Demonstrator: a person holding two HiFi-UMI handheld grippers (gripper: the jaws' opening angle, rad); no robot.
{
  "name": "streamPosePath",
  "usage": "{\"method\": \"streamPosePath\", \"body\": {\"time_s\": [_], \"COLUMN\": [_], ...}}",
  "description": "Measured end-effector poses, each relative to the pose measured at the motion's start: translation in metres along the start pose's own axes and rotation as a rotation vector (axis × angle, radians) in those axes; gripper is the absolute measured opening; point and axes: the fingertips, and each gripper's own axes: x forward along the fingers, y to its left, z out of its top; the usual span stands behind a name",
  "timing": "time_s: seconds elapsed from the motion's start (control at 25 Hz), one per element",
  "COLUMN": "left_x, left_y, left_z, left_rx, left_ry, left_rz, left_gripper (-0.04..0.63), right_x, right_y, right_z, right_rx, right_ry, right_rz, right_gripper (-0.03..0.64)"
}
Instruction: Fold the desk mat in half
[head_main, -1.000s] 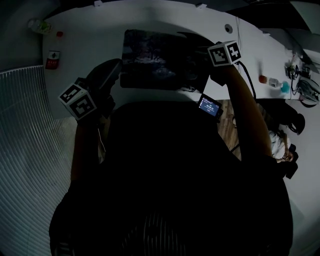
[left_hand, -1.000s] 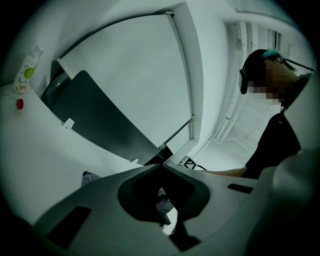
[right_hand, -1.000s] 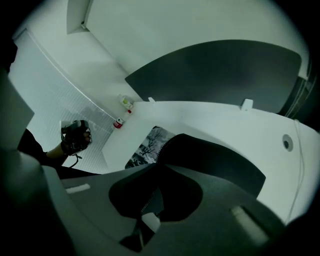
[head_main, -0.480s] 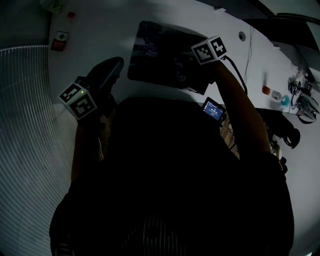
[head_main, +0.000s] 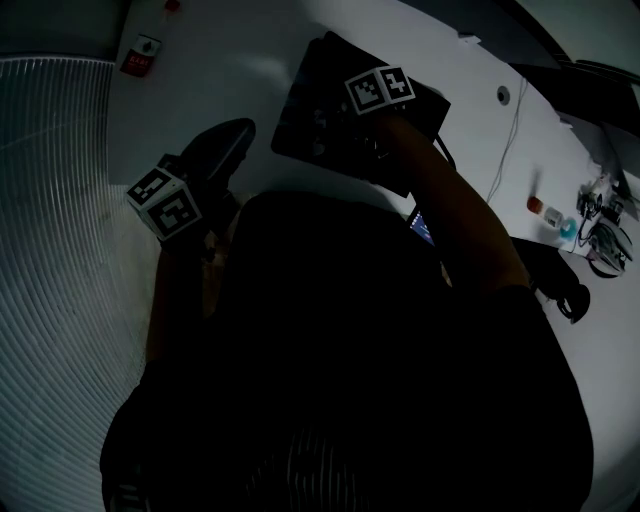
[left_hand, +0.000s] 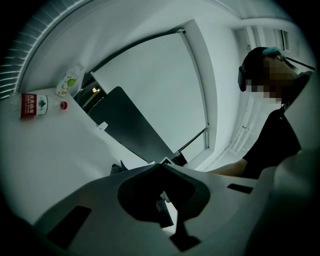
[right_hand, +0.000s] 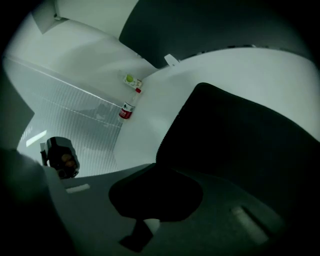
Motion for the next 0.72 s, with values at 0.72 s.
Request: {"method": "streamPosePath", "body": {"time_s": [0.72], "left_x": [-0.033], "left_y": [-0.05], "left_z": [0.012], "left_rx": [0.04], "left_ry": [0.107], "left_rz": [0.047], "left_gripper": [0.007], "right_x": [-0.088], "right_y": [0.109], "right_z": [0.008], "right_rx": [-0.084], "right_ry": [-0.136], "right_rz": [0.267], "right_gripper": [0.11]}}
